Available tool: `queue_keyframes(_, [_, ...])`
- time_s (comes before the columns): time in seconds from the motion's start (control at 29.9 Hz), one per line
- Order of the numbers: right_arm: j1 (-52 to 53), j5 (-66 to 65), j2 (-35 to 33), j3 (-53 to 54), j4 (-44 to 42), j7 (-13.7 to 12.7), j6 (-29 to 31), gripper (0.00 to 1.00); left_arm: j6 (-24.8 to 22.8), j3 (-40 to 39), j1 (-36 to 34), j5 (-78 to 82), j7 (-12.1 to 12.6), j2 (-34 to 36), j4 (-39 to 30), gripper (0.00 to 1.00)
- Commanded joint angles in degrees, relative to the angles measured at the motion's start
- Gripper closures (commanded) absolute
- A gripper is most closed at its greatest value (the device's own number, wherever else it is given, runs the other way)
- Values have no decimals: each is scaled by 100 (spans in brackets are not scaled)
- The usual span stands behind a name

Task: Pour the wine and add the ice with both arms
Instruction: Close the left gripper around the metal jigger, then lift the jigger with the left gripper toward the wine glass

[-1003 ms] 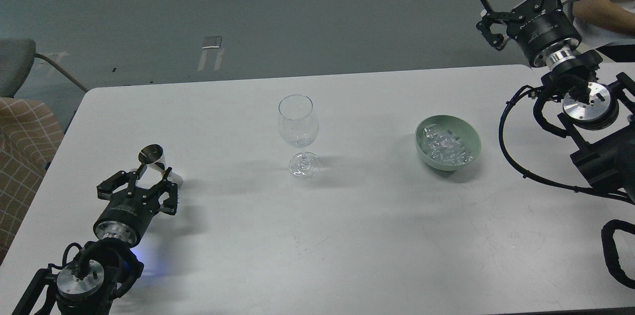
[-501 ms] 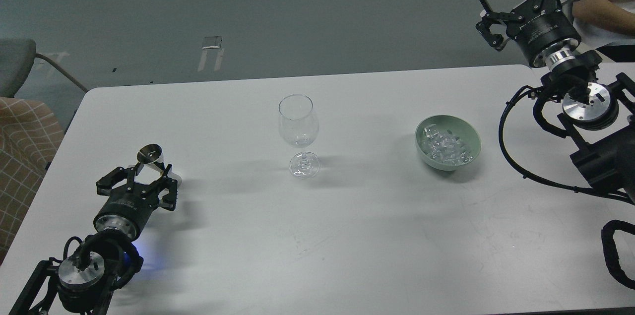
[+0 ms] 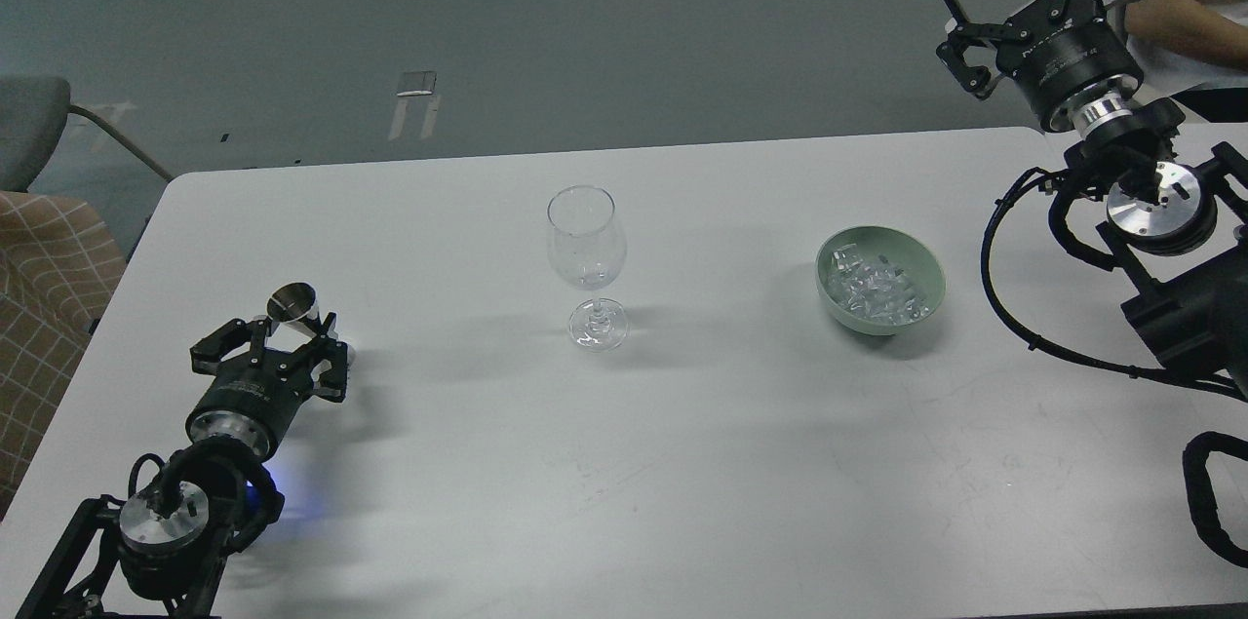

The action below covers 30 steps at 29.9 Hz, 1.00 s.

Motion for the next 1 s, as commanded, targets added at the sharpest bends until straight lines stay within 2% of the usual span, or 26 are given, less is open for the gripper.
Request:
queue_keyframes(0.0, [-5,0,-9,0,0,-3,0,0,7,2,-96,1,0,-4,28,51])
queue_keyframes(0.43, [3,0,-17,0,-9,6,0,0,-72,-6,-114,1,79,-4,81,81])
queue_keyframes(0.77, [3,-9,-44,-62,0,-3,0,0,-81,-103,-123,-17,123,5,29,84])
queue_keyframes(0.97, [-5,-9,-53,-70,8,6,0,0,-72,-94,-123,-70,193,102,-103,92])
